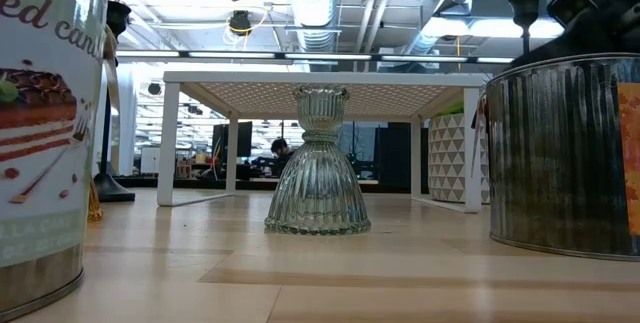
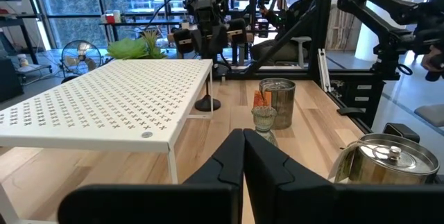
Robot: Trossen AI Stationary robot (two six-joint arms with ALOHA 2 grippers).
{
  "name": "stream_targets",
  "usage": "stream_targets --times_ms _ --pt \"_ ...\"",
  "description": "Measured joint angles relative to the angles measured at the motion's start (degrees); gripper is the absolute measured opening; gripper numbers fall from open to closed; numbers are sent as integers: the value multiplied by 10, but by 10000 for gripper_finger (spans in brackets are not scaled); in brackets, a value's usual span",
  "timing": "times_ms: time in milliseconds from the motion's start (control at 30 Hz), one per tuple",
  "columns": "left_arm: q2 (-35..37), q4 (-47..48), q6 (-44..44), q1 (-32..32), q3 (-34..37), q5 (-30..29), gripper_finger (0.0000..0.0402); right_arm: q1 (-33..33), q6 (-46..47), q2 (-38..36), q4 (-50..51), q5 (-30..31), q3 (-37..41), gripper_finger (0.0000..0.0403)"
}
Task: Pick & Place candle stick holders
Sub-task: Put the right black candle holder on the shelf
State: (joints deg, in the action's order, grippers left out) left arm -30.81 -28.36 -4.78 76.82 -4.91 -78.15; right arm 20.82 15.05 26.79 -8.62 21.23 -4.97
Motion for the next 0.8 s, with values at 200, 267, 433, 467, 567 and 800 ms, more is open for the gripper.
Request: stream_targets --times_ms 200,267,433,467,567,800 --pt "0 0 0 0 0 0 8 1 -2 -1 -2 1 0 24" --pt "0 0 0 0 0 0 8 0 0 -4 -3 0 0 9" --pt "0 0 0 0 0 0 8 1 2 -3 -4 16 -1 12" --pt "0 0 0 0 0 0 8 1 2 -3 -2 20 -3 11" --pt "0 0 0 0 0 0 8 1 0 -3 10 26 -19 5" --pt "0 0 0 0 0 0 8 1 4 -2 145 33 -112 4"
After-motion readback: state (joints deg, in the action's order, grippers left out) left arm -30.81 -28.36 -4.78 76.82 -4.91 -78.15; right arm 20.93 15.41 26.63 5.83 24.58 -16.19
